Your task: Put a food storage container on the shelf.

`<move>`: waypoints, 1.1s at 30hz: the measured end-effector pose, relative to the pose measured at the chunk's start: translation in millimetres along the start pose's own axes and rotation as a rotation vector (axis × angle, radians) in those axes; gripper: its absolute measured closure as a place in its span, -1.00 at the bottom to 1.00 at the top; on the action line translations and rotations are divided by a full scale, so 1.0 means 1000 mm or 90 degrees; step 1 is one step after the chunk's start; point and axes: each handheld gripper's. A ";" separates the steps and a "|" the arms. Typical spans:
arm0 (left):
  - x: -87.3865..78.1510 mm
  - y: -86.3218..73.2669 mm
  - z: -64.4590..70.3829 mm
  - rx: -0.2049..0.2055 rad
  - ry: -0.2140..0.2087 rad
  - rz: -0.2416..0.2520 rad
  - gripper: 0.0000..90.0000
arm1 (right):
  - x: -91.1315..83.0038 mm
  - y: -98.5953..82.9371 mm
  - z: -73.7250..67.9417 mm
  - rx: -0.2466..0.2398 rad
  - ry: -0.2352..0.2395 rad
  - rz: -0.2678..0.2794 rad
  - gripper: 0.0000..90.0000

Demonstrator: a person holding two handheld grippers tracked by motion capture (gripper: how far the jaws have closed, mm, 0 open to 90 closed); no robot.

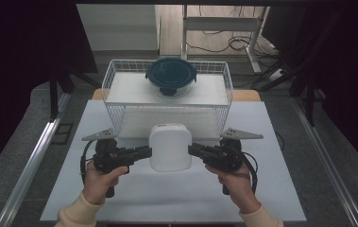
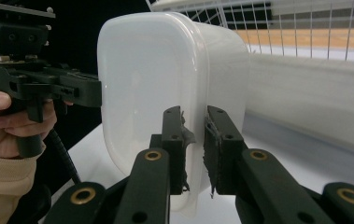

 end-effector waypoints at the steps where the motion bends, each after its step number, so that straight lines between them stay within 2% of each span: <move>1: -0.002 0.004 0.001 0.005 0.001 0.003 0.79 | -0.001 0.003 -0.002 -0.004 0.001 0.003 0.74; 2: -0.002 0.004 0.001 0.005 0.001 0.003 0.79 | -0.001 0.003 -0.002 -0.004 0.001 0.003 0.74; 4: -0.009 0.017 0.005 0.023 0.002 0.011 0.79 | -0.005 0.016 -0.010 -0.017 0.003 0.014 0.74; 13: -0.024 0.060 0.014 0.055 0.009 0.040 0.79 | -0.015 0.062 -0.030 -0.060 0.004 0.035 0.74; 16: -0.026 0.069 0.013 0.054 0.005 0.044 0.79 | -0.017 0.075 -0.034 -0.067 0.003 0.040 0.74; 17: -0.026 0.077 0.010 0.050 0.001 0.047 0.79 | -0.017 0.081 -0.034 -0.067 0.005 0.041 0.74; 18: -0.026 0.077 0.010 0.050 0.001 0.047 0.79 | -0.017 0.084 -0.034 -0.065 0.006 0.040 0.74; 25: -0.025 0.115 0.002 0.062 0.001 0.043 0.79 | -0.017 0.113 -0.032 -0.064 0.003 0.051 0.74; 33: -0.027 0.161 -0.012 0.068 -0.001 0.047 0.79 | -0.014 0.158 -0.035 -0.071 -0.004 0.058 0.74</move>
Point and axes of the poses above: each handheld gripper's, and its own axes: x roughly forward along the jaws, y roughly out of its top, z roughly to its right, and after that the axes turned 6 degrees about x, right-handed
